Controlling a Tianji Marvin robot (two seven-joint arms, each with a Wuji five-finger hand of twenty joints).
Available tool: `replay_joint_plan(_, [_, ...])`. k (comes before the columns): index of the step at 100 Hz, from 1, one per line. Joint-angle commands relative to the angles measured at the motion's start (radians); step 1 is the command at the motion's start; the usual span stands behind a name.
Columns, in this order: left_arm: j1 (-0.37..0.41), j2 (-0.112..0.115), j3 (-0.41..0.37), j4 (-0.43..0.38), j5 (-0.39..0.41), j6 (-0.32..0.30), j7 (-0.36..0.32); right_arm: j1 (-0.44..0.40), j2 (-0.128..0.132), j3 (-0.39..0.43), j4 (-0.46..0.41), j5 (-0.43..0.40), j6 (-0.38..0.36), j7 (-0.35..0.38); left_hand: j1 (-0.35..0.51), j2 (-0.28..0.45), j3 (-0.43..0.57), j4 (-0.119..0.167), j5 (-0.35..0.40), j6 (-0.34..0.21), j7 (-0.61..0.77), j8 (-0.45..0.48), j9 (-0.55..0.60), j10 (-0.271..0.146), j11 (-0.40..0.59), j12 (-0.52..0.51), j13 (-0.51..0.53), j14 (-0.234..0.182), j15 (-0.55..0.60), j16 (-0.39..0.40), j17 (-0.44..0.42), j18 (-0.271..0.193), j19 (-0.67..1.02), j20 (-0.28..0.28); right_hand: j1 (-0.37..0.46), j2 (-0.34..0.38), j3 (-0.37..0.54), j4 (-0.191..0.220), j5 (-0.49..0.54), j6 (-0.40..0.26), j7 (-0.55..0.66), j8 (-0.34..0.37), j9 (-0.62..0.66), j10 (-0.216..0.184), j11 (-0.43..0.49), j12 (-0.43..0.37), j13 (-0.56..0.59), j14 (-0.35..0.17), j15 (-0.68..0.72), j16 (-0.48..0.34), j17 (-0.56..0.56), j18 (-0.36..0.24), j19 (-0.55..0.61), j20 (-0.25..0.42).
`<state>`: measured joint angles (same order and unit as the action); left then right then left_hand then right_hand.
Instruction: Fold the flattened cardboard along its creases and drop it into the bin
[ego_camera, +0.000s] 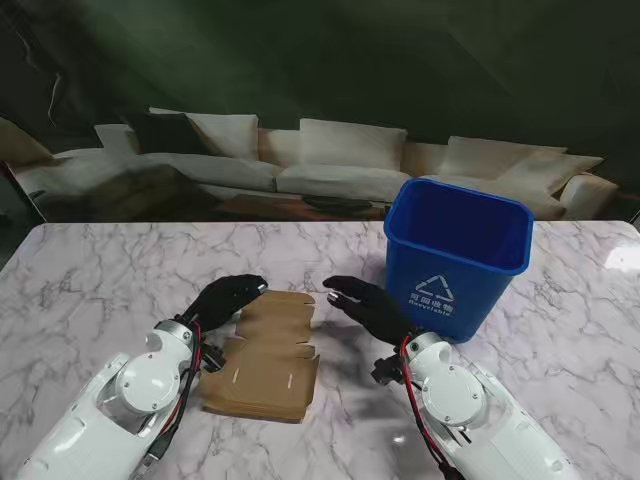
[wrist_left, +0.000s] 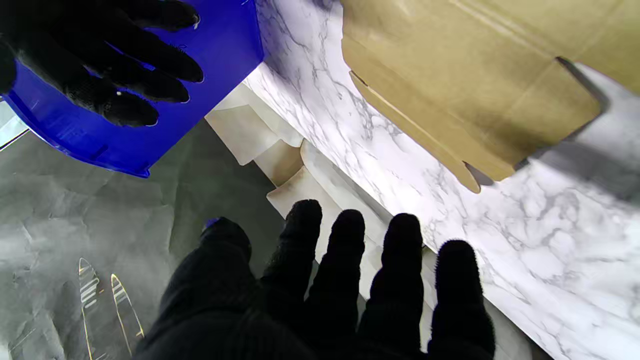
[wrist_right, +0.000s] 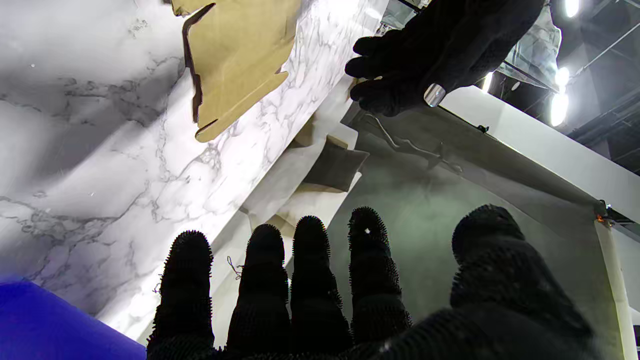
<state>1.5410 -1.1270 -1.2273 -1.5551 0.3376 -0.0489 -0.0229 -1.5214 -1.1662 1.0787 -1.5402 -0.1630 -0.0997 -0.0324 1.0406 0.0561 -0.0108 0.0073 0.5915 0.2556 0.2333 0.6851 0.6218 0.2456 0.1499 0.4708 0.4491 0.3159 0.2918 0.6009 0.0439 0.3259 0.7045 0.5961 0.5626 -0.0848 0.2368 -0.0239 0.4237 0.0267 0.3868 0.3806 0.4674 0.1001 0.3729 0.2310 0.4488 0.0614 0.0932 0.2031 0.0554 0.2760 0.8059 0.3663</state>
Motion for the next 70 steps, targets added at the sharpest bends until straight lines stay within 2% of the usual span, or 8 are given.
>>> replay_joint_plan(1, [-0.001,0.0,0.002,0.004,-0.003,-0.001,-0.017,-0.002,0.0,0.0,0.001,-0.004,-0.001,-0.001,0.006,0.048,-0.023,-0.026,-0.016,-0.004,-0.016,-0.011,-0.019,-0.002,-0.023,-0.013,-0.009,0.003,-0.019,-0.012,-0.016,0.018,-0.025,-0.003,0.013,0.027,-0.026,0.0,0.01,-0.033,-0.002,0.0,-0.002,-0.015,-0.007,-0.001,0.007,-0.004,-0.005,0.003,-0.012,0.001,-0.009,-0.006])
replay_joint_plan(47, [-0.001,0.005,0.0,-0.003,0.011,-0.008,-0.026,-0.005,0.003,0.002,0.002,-0.007,-0.006,0.008,0.009,0.048,-0.023,-0.026,-0.011,-0.006,-0.013,-0.009,-0.016,-0.002,-0.026,-0.014,-0.009,0.004,-0.021,-0.013,-0.015,0.018,-0.029,-0.002,0.007,0.022,-0.028,0.0,0.015,-0.033,-0.004,0.002,-0.003,-0.012,-0.009,-0.002,0.003,0.003,-0.009,0.007,-0.016,0.005,-0.016,-0.001])
replay_joint_plan(70, [0.002,0.004,-0.006,-0.005,0.015,-0.006,-0.021,-0.011,0.019,-0.008,-0.019,-0.037,-0.027,0.048,0.007,0.049,-0.023,-0.026,-0.01,-0.005,-0.013,-0.01,-0.014,-0.002,-0.027,-0.015,-0.009,0.005,-0.022,-0.014,-0.015,0.018,-0.029,-0.001,0.003,0.017,-0.028,-0.001,0.028,-0.034,-0.005,0.002,-0.009,-0.009,-0.018,-0.006,-0.009,-0.007,-0.02,0.003,-0.017,-0.01,-0.028,-0.002])
